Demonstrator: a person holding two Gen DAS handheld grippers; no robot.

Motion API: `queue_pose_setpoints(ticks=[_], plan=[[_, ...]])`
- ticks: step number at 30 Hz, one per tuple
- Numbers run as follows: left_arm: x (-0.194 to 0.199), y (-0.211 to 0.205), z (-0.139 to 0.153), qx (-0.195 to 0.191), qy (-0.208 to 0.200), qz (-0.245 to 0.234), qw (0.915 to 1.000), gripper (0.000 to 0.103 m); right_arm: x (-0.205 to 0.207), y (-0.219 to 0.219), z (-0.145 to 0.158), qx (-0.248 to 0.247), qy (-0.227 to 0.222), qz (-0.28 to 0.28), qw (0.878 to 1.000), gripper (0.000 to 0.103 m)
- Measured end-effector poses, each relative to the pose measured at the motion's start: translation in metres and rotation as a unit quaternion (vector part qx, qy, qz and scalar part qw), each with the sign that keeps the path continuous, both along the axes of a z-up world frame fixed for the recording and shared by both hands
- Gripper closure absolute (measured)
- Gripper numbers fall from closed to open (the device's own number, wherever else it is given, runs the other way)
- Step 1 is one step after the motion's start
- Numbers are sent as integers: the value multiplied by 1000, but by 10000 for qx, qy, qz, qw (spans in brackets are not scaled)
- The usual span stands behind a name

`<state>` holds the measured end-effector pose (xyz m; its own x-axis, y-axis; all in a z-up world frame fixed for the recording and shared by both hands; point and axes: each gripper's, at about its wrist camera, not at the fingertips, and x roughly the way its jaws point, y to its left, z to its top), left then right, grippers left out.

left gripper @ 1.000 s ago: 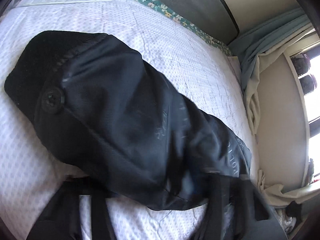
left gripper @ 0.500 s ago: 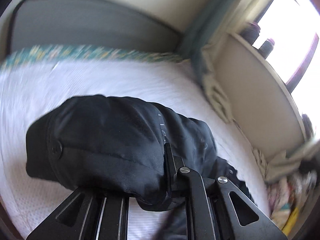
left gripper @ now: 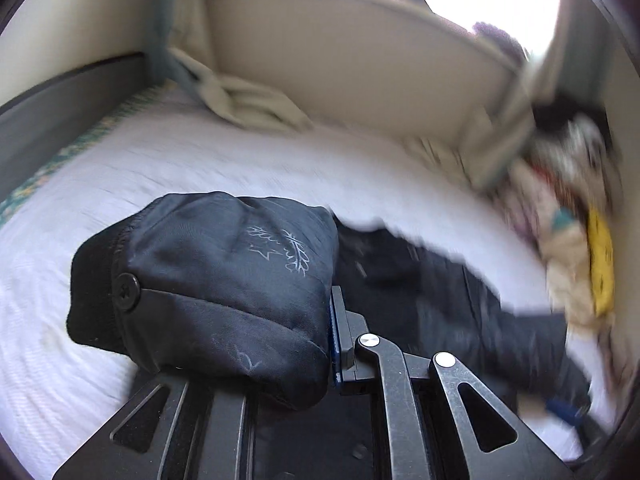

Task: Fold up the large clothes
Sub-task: 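Swing the held sleeve across the coat front with the left tool and release, then reach the right tool to the other sleeve's ribbed cuff and grasp it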

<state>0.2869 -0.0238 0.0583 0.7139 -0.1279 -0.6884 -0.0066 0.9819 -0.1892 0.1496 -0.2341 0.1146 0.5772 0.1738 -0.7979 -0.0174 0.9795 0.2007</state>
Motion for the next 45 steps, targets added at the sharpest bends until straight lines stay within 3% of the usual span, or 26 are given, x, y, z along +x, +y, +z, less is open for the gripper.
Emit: queue_pose_setpoints(ticks=[6,7,8,9,10,11,14,19,23,28,33,36,40,45], plan=[[-6,-64,-61,336,774,-641,9944,85,0,-18,4,82,29,-184,9998,0],[-10,-70,-66,423,808,-708,9933,73,0,-20,4,81,34,-208,9997,0],[-15,-73,-68,448,832,-803,9923,52,0,-24,3,79,54,-252,9996,0],[-20,-76,-70,434,863,-896,9913,38,1,-25,2,74,78,-281,9995,0],[-26,-78,-69,407,863,-957,9908,18,1,-28,0,73,126,-322,9994,0],[-34,-79,-67,400,788,-996,9911,9,2,-30,-2,94,186,-358,9991,0],[-54,-83,-58,480,738,-1227,9885,1,5,-38,-12,231,452,-463,9976,0],[-94,-84,-55,810,753,-1648,9801,1,9,-49,-33,333,938,-702,9926,0],[-127,-78,-55,1152,489,-1928,9732,1,8,-44,-54,390,1305,-609,9888,0],[-150,-60,-41,982,-23,-2053,9738,1,2,-19,-80,179,1612,-216,9865,0],[-148,-16,-20,430,-470,-1516,9864,1,-4,5,-102,-538,1666,79,9845,0],[-147,13,0,559,-875,-1031,9892,1,-7,12,-111,-811,1657,140,9827,0],[-154,47,31,587,-1506,-451,9858,1,-8,15,-116,-903,1673,116,9817,0],[-161,78,54,459,-1933,111,9800,1,-7,16,-122,-915,1696,2,9813,0]])
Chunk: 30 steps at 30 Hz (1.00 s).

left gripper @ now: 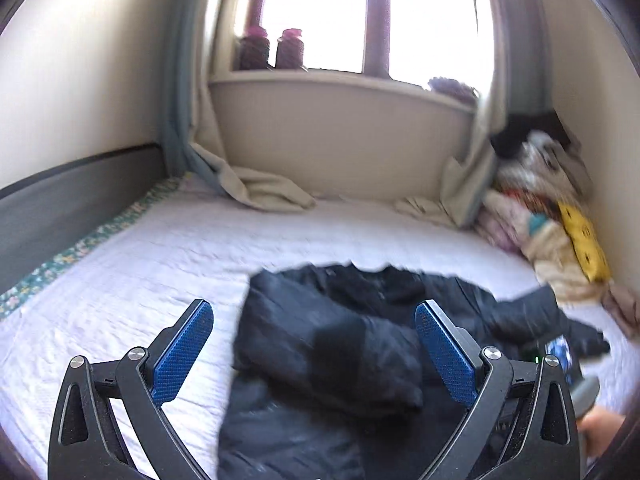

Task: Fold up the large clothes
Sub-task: 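Reach the right tool to the other sleeve's ribbed cuff and grasp it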

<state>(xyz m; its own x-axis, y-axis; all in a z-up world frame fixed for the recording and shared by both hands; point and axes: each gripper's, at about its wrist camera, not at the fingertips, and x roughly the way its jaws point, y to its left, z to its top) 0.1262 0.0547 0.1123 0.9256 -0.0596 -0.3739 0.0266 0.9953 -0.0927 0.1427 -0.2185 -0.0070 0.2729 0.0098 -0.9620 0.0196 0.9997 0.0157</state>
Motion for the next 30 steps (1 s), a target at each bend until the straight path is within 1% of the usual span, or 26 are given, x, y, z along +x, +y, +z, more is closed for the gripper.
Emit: queue_pose_setpoints(ticks=[3,6,7,9,10,11,14,16,17,19,21,22,25,26,27,28,29,30], plan=[[0,10,6,-69,-126,114,9998,1,-3,4,2,-129,-10,83,9999,0],[3,21,8,-202,-22,140,9997,1,3,18,11,-319,-173,267,9990,1],[5,24,8,-269,25,125,9996,1,3,24,19,-367,-341,377,9980,3],[7,30,9,-357,63,83,9993,1,2,41,35,-348,-624,615,9956,20],[7,32,10,-340,65,92,9994,1,0,49,44,-356,-770,705,9939,24],[8,34,12,-253,41,186,9995,1,-1,58,52,-270,-915,818,9921,26],[5,38,16,20,-136,515,9986,1,-3,88,75,56,-1263,1205,9846,26],[3,42,17,64,-176,649,9977,1,-2,116,87,155,-1422,1556,9774,26],[3,46,16,16,-150,690,9975,1,-2,116,87,155,-1422,1556,9774,26],[5,53,15,-145,-77,709,9973,1,8,152,93,137,-1591,1945,9678,26],[7,61,14,-323,13,712,9969,1,12,173,92,97,-1626,2197,9619,26],[8,65,13,-403,52,713,9966,1,17,190,87,-37,-1571,2373,9586,26],[8,74,12,-620,138,738,9952,1,28,213,68,-426,-1459,2578,9542,26],[8,76,12,-659,151,737,9950,1,30,214,60,-570,-1457,2565,9538,32],[8,78,12,-722,168,724,9946,1,35,211,55,-712,-1493,2488,9543,49],[8,80,12,-786,184,702,9943,1,39,207,54,-772,-1504,2337,9575,56],[7,82,11,-847,195,680,9939,1,44,198,56,-610,-1493,2095,9644,63],[9,83,11,-894,207,667,9935,1,44,186,59,-389,-1493,1876,9701,68]])
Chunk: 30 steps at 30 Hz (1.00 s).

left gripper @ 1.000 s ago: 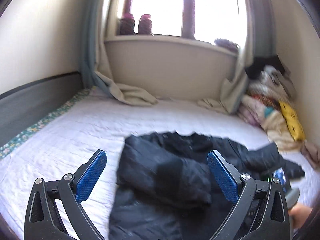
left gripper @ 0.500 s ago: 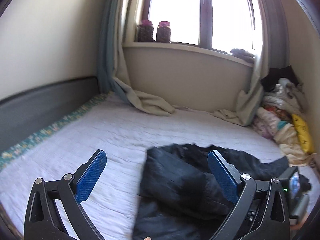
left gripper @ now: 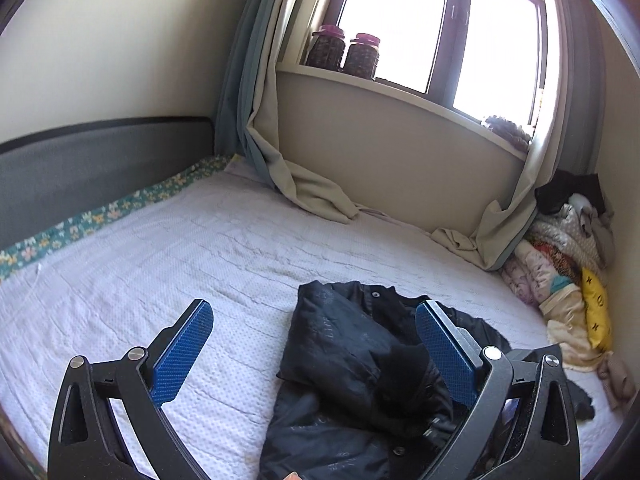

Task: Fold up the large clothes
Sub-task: 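Reach the right tool to the other sleeve's ribbed cuff and grasp it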

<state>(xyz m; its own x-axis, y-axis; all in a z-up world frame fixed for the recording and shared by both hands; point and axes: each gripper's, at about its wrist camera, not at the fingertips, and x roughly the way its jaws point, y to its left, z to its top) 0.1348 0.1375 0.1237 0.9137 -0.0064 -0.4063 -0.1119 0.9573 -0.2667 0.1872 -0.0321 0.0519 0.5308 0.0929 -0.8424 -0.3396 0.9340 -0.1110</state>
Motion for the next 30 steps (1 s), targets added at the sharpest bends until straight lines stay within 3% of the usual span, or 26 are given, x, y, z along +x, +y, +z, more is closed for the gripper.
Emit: queue_pose_setpoints(ticks=[3,8,10,12,18,21,24,27,30], plan=[[0,2,-1,-81,18,7,10000,1,-3,-42,10,802,93,-551,9952,76],[3,-3,-5,-45,97,-15,9999,1,-30,-99,14,1622,258,-1242,9786,76],[4,-7,-6,15,132,-28,9999,1,-43,-116,11,1775,432,-1389,9733,63],[6,-11,-8,77,174,-30,9998,1,-56,-130,6,2024,657,-1420,9667,40],[9,-27,-6,380,229,-97,9990,1,-99,-185,14,2748,1005,-1544,9437,36],[12,-41,2,575,165,-202,9980,1,-86,-222,30,2992,959,-1743,9332,36],[28,-61,17,797,140,-441,9957,1,-57,-245,48,3011,856,-1809,9324,36],[60,-73,19,672,414,-782,9938,1,-24,-261,52,3073,923,-1764,9305,36],[86,-75,1,640,828,-782,9914,1,-6,-269,34,3594,1267,-1883,9052,36]])
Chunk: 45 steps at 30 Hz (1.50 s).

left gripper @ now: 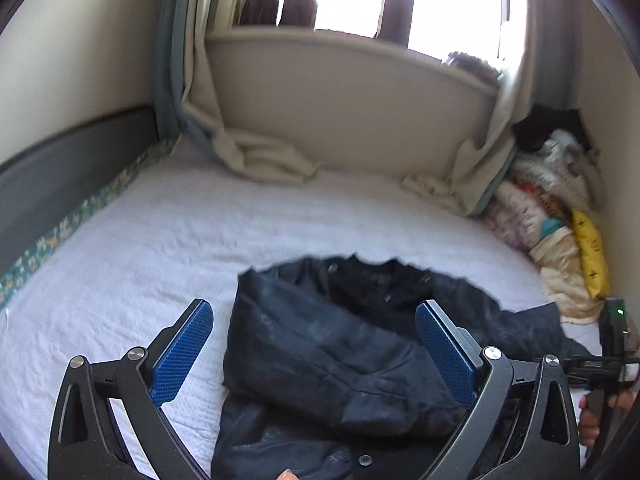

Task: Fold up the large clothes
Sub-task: 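Reach the right tool to the other sleeve's ribbed cuff and grasp it, then fold the held sleeve across the coat front with the right tool, then open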

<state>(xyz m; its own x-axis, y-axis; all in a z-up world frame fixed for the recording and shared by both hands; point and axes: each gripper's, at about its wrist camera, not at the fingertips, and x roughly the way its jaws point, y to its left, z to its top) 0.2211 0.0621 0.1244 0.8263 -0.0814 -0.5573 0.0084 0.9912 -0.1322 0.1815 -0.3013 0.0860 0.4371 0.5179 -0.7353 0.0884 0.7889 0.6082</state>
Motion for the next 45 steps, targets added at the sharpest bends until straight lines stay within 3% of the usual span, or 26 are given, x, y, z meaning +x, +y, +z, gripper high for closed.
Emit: queue_pose_setpoints(ticks=[2,5,7,10,14,17,19,21,24,29,36,41,45], plan=[[3,0,-17,111,17,59,9999,1,-1,-7,-22,329,165,-145,9992,36],[14,2,-45,114,544,0,9985,1,3,-8,-49,469,717,-120,9962,36],[19,9,-49,-142,650,4,9978,1,3,-10,-63,564,942,-235,9937,36],[21,16,-47,-219,595,108,9979,1,4,-9,-81,796,1126,-277,9901,36],[26,23,-51,-315,681,170,9970,1,7,-6,-97,1366,1128,-347,9836,36],[28,22,-54,-255,715,168,9970,1,12,1,-96,1488,904,-298,9843,39],[28,22,-54,-224,712,173,9971,1,16,10,-94,1384,813,-178,9869,51],[30,23,-52,-211,702,186,9971,1,21,19,-92,1185,717,-10,9904,77],[31,28,-51,-175,710,296,9969,1,26,31,-81,617,477,153,9968,90],[31,40,-45,-285,693,468,9961,1,37,49,-41,-372,-260,357,9983,94],[38,54,-46,-245,733,656,9948,1,71,63,7,-1124,-1079,423,9869,96],[47,55,-52,-281,894,679,9933,1,103,64,14,-1503,-1211,383,9804,96],[50,45,-57,-151,982,590,9933,1,118,62,-11,-1757,-931,331,9795,96]])
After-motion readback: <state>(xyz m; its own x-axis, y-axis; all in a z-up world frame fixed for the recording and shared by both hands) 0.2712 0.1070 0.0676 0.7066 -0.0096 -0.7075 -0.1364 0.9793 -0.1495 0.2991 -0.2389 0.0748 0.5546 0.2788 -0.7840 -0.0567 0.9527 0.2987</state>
